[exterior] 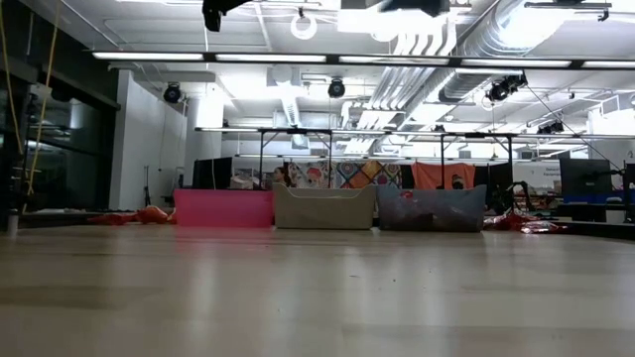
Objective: Sort candy
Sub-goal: Put the red candy into the black bin
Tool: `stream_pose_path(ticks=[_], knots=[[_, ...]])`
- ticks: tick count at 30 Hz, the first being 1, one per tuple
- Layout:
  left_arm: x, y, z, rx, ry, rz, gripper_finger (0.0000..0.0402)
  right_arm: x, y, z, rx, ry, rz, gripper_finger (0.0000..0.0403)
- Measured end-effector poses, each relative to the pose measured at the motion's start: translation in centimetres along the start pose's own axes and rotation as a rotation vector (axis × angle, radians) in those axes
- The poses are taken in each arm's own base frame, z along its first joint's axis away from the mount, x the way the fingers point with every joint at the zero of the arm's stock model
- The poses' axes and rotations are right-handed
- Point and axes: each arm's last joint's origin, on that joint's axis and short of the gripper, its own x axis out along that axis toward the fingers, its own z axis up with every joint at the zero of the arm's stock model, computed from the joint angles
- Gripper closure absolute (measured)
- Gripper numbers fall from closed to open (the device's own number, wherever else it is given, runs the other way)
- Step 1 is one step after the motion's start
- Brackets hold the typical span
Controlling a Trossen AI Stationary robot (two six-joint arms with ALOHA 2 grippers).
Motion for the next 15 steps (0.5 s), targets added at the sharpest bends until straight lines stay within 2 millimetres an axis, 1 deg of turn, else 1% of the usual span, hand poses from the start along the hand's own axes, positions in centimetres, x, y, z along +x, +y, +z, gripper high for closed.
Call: stream_pose_path(ticks=[4,7,10,12,15], knots=[[-0.4,0.0,0.5,-0.007,-0.023,-0.004,0.0209,-1.0,-3.2,-1.9,0.134,0.141,-0.402,0.0176],[-0.7,0.1,0.8,-0.01,-0.034,-0.006,0.0209,-1.4,-6.3,-3.2,0.291,0.266,-0.601,0.0176],[-0.9,0.1,1.0,-0.014,-0.044,-0.008,0.0209,-1.2,-9.5,-4.3,0.417,0.311,-0.735,0.0176],[-1.0,0.1,1.1,-0.015,-0.048,-0.009,0.0209,-1.5,-11.9,-5.1,0.508,0.331,-0.805,0.0176],[-1.2,0.1,1.3,-0.017,-0.056,-0.01,0.0209,-1.9,-15.8,-6.5,0.702,0.34,-0.906,0.0176]])
